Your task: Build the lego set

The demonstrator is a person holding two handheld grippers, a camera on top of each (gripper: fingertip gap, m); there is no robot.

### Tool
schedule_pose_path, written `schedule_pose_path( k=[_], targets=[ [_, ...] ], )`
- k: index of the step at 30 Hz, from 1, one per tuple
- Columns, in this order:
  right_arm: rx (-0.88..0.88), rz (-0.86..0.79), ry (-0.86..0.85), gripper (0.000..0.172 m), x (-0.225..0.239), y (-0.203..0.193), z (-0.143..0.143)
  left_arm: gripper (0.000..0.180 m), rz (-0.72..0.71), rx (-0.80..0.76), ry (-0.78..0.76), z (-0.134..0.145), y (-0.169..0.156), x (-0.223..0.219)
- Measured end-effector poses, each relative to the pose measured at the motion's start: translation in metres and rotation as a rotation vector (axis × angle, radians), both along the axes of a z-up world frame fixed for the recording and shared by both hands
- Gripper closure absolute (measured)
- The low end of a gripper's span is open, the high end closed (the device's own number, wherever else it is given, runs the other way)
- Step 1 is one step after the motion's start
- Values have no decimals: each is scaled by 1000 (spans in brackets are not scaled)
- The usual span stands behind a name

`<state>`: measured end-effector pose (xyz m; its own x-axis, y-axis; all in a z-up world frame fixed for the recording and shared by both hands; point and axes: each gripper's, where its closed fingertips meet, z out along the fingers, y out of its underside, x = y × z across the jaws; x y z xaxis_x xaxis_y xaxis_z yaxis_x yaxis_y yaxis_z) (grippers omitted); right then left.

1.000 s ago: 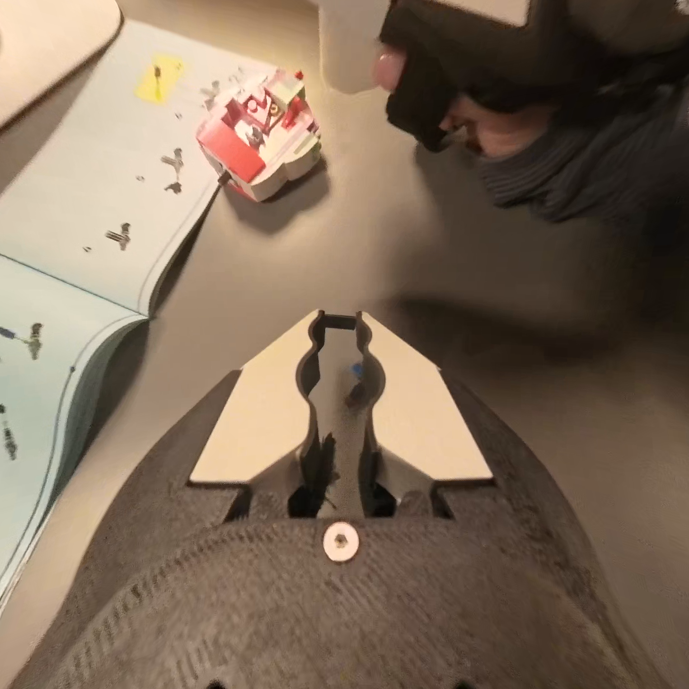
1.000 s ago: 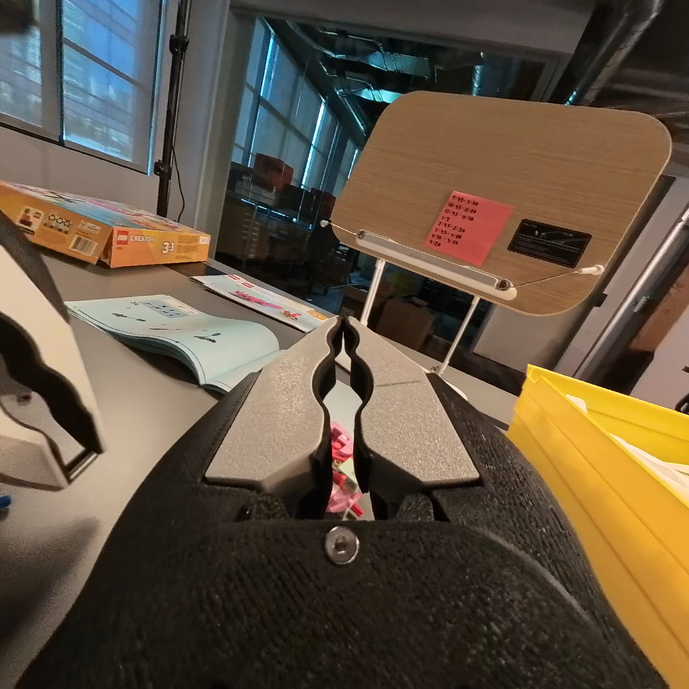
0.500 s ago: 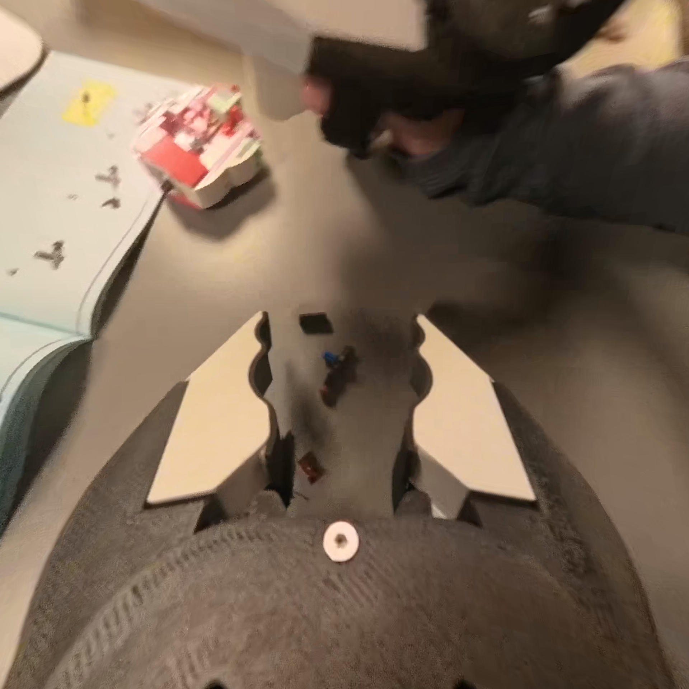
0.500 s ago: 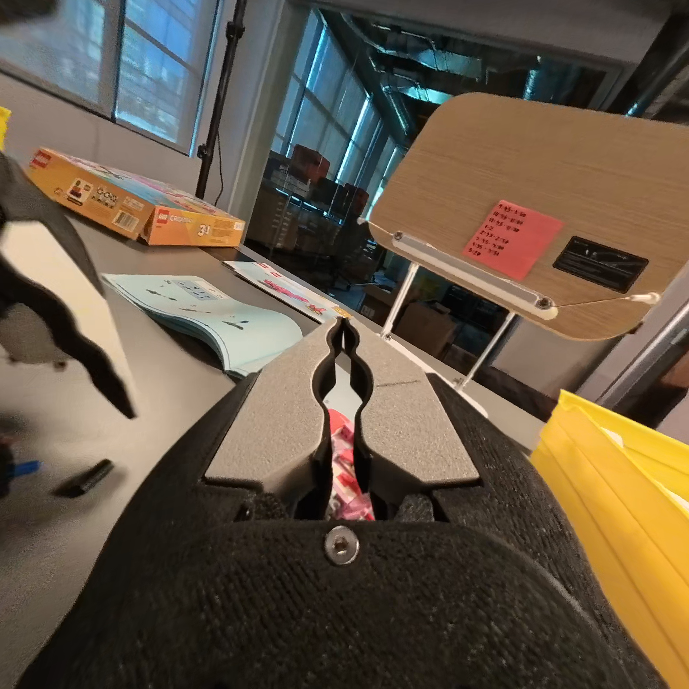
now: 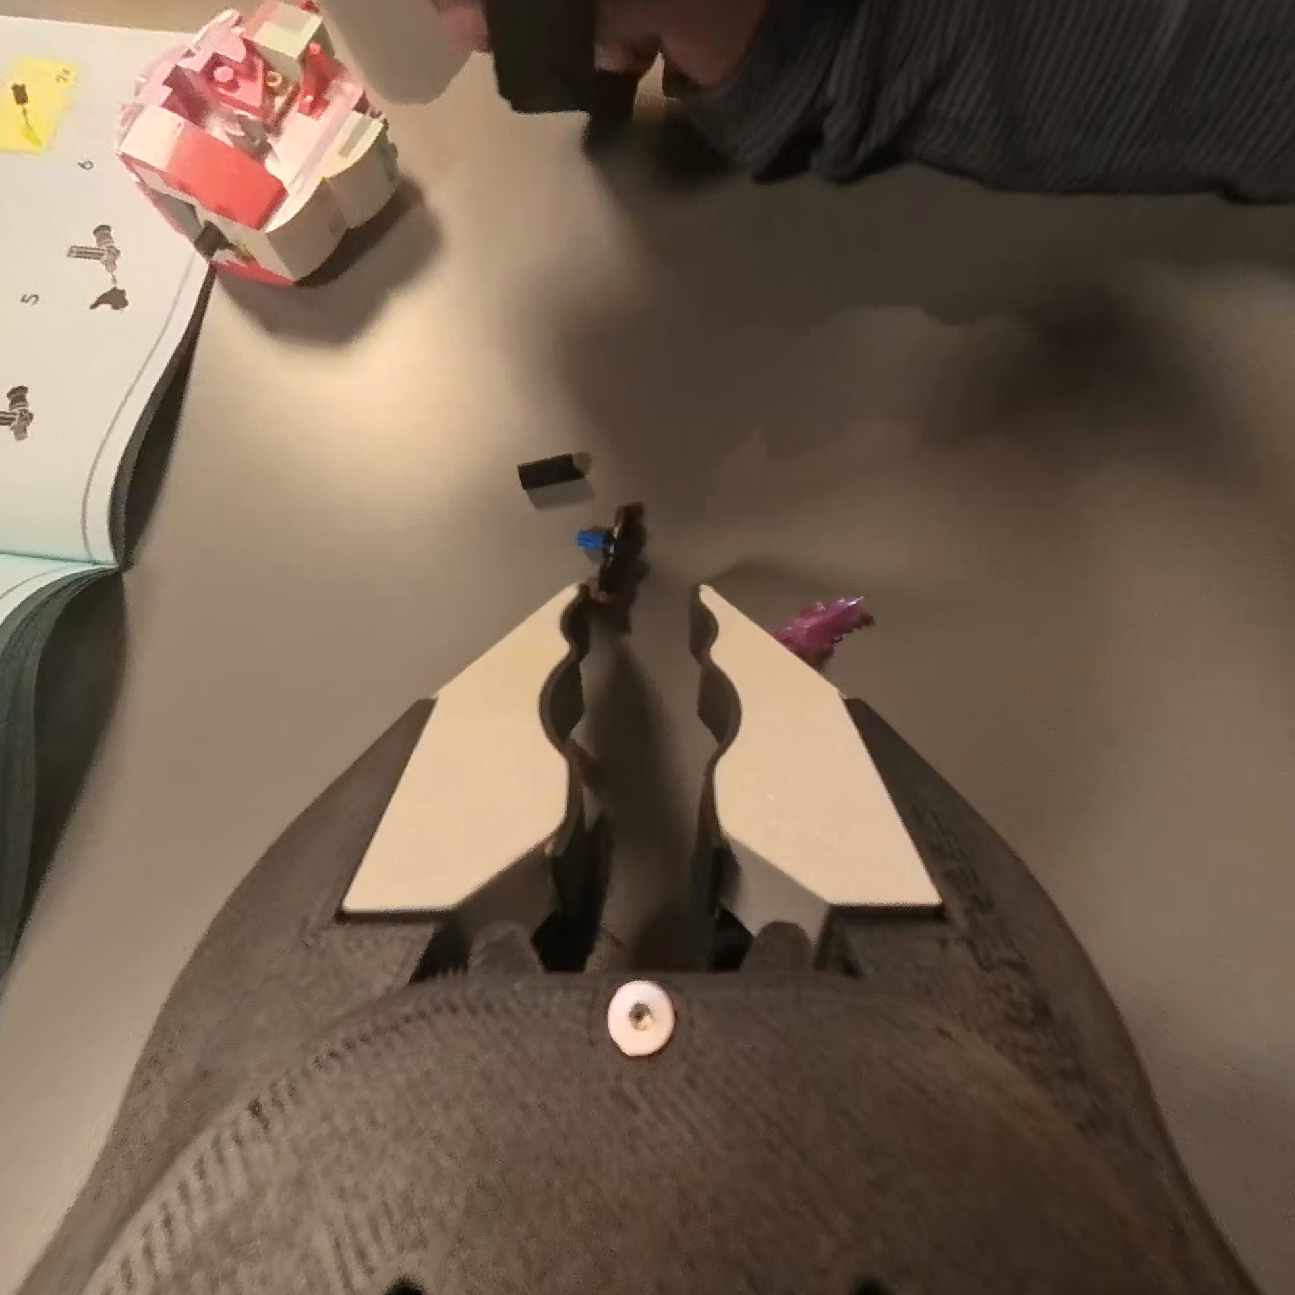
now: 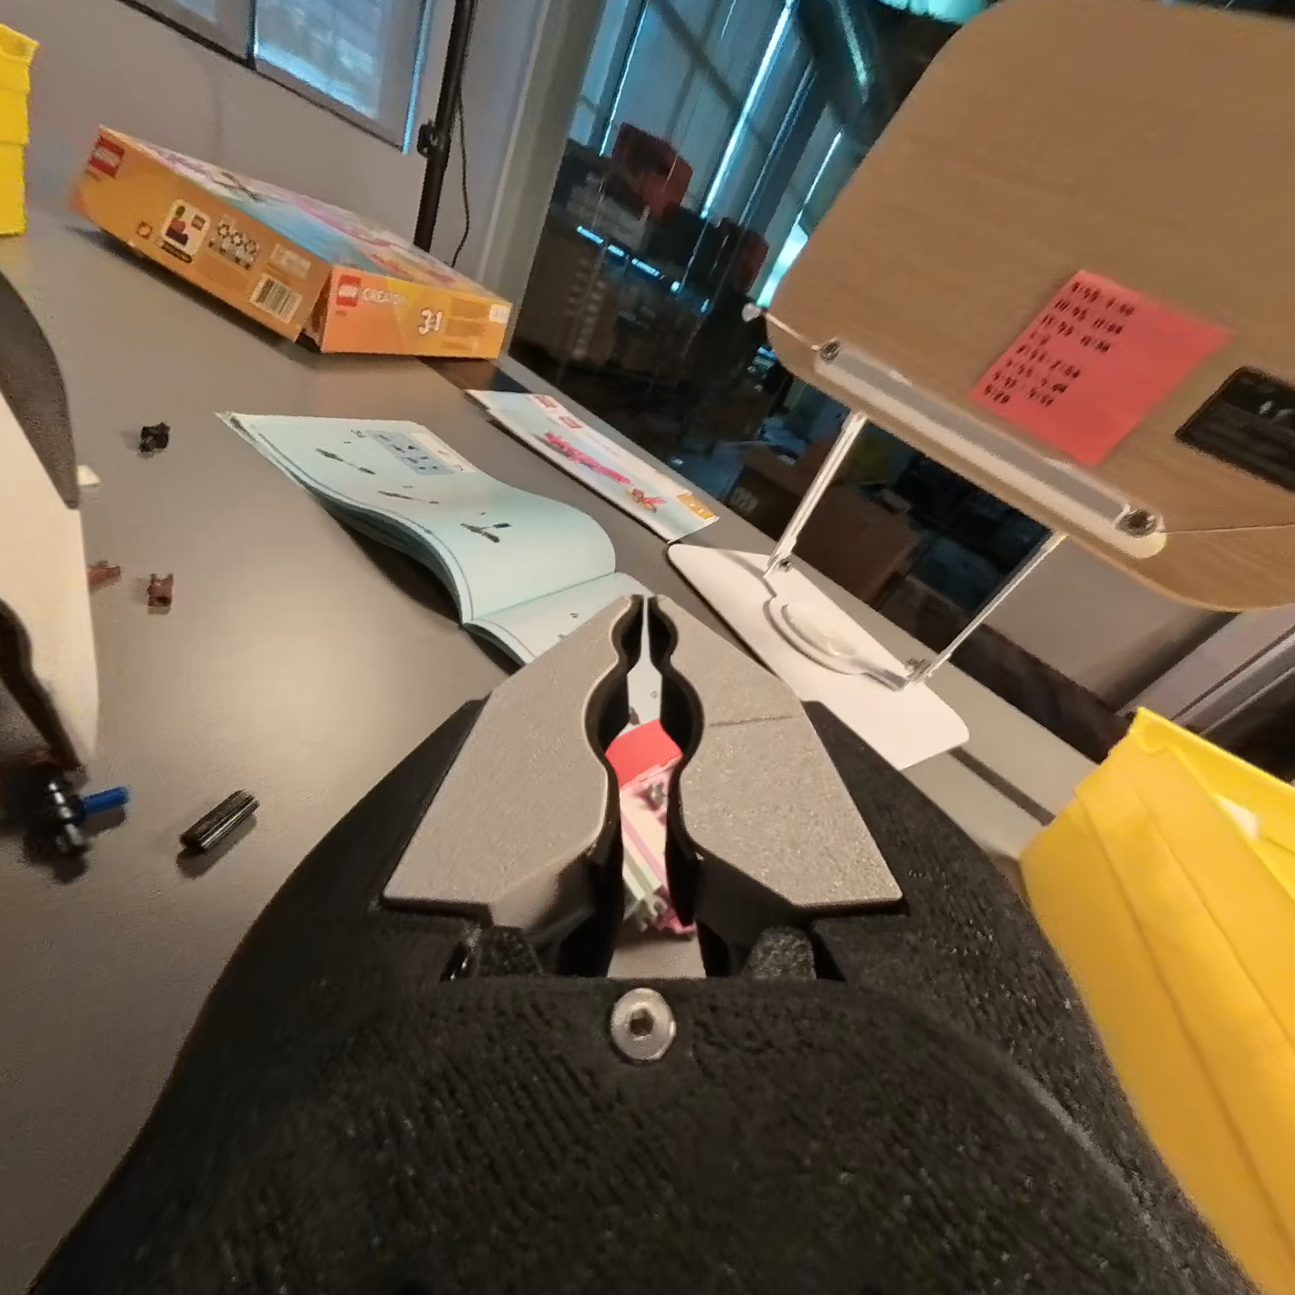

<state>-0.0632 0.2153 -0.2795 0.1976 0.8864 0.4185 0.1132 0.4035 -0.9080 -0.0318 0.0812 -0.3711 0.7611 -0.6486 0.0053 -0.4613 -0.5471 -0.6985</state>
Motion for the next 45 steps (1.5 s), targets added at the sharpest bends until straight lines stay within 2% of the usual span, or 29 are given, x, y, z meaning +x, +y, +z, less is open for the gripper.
schedule_pose_path(
  k=[6, 9, 14, 17, 19, 22, 27, 31, 32, 33, 34, 36, 40, 45],
  targets=[
    [-93, 7, 5, 172, 5, 7, 1, 174, -57, 56, 7, 0, -2, 5],
    [-146, 33, -51, 172, 5, 3, -7, 175, -77, 167, 148, 1, -1, -3],
    [-617, 359, -357, 166, 10, -48, -44, 176, -110, 304, 298, 3, -3, -11],
    [-628, 406, -430, 162, 13, -63, -53, 175, -102, 376, 338, 10, -2, -17],
    [-634, 484, -438, 154, 12, -82, -50, 175, -116, 458, 340, 21, -3, -14],
    [-829, 671, -414, 150, 13, -114, -36, 176, -153, 573, 353, 36, -5, -7],
    [-1049, 819, -466, 146, 22, -129, -32, 175, -188, 619, 391, 40, -8, -1],
    [-1067, 856, -512, 152, 27, -138, -33, 175, -188, 630, 406, 40, -8, 0],
    [-1049, 860, -521, 164, 28, -140, -35, 175, -186, 634, 405, 41, -7, -1],
    [-1029, 857, -513, 166, 27, -140, -34, 175, -183, 638, 402, 42, -8, -1],
    [-1011, 859, -502, 166, 27, -140, -33, 175, -170, 642, 389, 43, -7, -1],
    [-979, 884, -466, 166, 28, -138, -27, 174, -116, 623, 264, 51, -6, 3],
    [-903, 948, -280, 166, 28, -136, 1, 156, -1, 608, -156, 86, -5, 8],
    [-820, 998, -150, 166, 32, -139, 21, 166, 32, 561, -493, 109, -8, 6]
  ],
)
